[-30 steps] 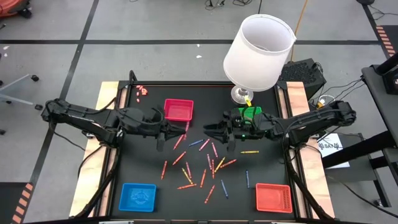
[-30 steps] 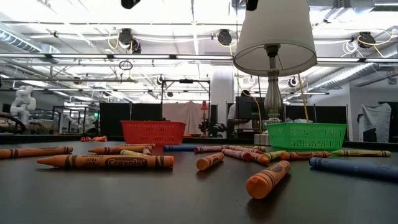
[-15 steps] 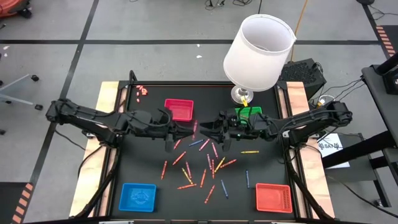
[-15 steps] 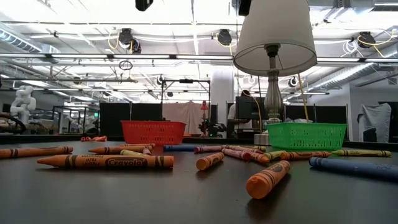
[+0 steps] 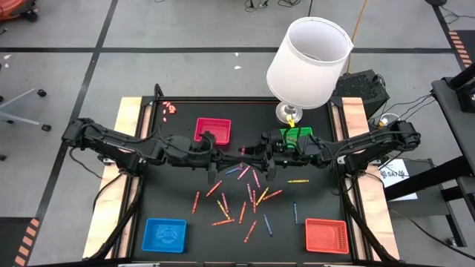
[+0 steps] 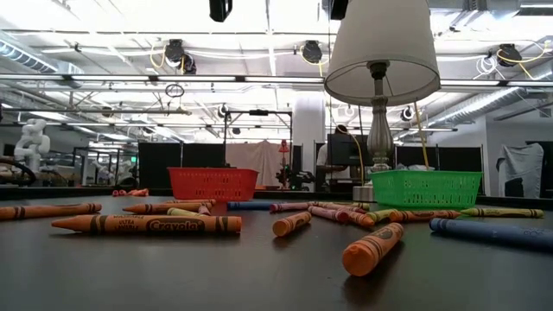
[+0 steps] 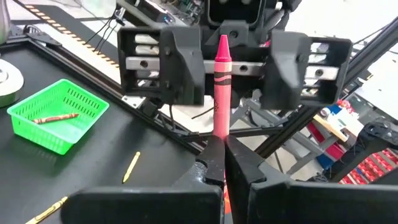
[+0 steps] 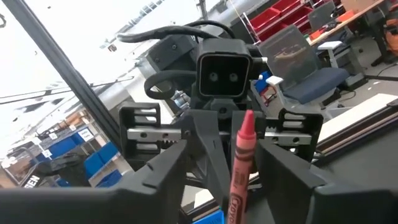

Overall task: Sort crayons
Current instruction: Put the red crayon into the green basket, then put the yellow crayon into the red basket

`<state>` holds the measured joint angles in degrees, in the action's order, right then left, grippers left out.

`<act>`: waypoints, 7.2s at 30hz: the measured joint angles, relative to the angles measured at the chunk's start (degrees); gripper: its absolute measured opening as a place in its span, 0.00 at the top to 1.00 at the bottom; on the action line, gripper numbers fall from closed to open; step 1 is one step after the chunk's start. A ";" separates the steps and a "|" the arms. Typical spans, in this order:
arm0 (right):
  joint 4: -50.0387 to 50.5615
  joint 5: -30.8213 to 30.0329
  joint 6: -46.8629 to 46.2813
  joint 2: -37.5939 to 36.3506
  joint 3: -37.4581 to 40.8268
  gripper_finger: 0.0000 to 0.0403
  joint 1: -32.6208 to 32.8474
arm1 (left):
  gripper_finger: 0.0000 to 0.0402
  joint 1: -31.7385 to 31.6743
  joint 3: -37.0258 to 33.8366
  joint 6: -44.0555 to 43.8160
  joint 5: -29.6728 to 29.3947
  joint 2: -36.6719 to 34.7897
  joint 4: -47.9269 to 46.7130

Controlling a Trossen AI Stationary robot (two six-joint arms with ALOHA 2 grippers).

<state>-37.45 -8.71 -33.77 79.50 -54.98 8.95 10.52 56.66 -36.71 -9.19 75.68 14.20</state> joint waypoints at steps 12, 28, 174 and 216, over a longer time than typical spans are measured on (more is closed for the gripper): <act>1.15 -0.10 -2.62 0.00 0.00 0.92 -0.07 | 1.00 -0.04 0.00 0.05 0.03 0.00 0.00; 4.06 0.15 -3.05 -4.55 -0.02 0.99 0.01 | 0.69 -0.06 -0.07 -6.45 -0.37 -5.58 -5.99; 90.97 14.81 14.08 -8.38 0.02 0.51 -28.35 | 0.55 -1.43 -0.02 -7.84 0.13 -10.75 -24.31; 80.78 11.54 16.70 6.32 9.70 0.60 3.17 | 0.55 8.31 -0.04 -12.45 -4.96 -10.75 -33.34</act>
<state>43.33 2.83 -17.07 85.82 -45.29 12.12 18.83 56.62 -49.17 -14.15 64.93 -19.14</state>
